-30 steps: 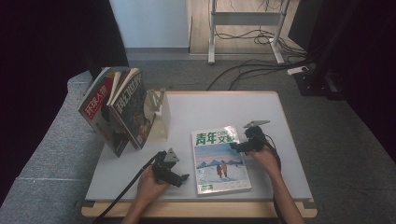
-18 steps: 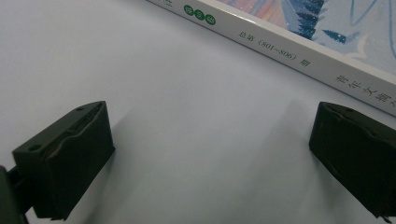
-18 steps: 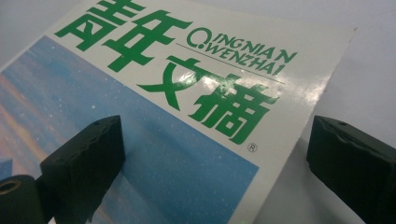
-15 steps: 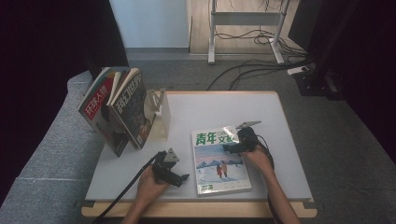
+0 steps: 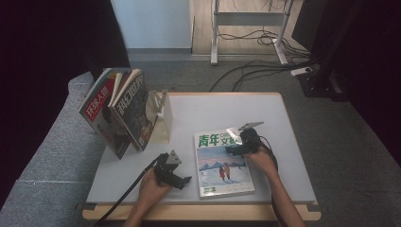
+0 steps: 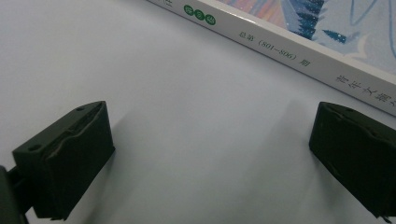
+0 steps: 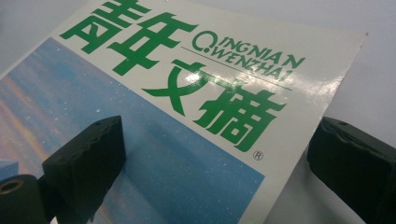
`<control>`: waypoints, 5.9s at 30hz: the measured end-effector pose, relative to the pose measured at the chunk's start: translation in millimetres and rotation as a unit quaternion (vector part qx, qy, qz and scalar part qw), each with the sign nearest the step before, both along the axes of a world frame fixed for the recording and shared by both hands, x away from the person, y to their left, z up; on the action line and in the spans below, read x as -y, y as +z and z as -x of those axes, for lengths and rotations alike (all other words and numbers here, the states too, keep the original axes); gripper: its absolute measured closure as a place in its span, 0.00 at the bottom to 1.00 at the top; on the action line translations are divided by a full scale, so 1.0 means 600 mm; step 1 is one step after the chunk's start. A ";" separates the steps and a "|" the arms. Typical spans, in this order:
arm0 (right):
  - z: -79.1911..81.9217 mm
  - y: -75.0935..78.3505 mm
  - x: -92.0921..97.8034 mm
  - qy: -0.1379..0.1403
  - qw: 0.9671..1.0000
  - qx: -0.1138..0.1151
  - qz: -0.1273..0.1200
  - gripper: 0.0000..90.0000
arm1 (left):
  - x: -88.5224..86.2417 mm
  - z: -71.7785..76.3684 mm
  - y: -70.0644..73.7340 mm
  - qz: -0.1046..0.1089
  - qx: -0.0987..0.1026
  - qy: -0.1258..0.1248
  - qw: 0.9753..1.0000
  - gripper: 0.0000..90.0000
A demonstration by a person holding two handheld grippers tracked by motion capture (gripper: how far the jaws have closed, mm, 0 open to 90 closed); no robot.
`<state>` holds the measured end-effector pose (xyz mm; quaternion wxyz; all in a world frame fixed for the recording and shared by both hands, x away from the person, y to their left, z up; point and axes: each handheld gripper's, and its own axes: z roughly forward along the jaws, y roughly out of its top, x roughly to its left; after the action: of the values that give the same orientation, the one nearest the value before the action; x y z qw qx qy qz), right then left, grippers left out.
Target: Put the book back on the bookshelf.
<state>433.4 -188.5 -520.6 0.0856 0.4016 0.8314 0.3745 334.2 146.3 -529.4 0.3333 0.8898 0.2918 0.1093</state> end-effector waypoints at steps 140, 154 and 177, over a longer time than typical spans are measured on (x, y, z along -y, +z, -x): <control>0.069 0.170 0.051 0.008 0.990 0.138 -0.036 0.96 | 0.066 -0.073 0.055 0.121 -0.067 -0.093 0.986 0.61; 0.066 0.179 0.040 0.025 0.989 0.138 -0.052 0.94 | 0.036 -0.054 0.052 0.139 -0.026 -0.082 0.986 0.65; 0.050 0.178 0.028 0.017 0.990 0.129 -0.049 0.95 | 0.011 -0.072 0.052 0.178 -0.029 -0.070 0.981 0.70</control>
<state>403.5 -205.3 -414.0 0.1660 0.3392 0.8008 0.4648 377.1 139.8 -497.9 0.4846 0.8373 0.2531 0.0063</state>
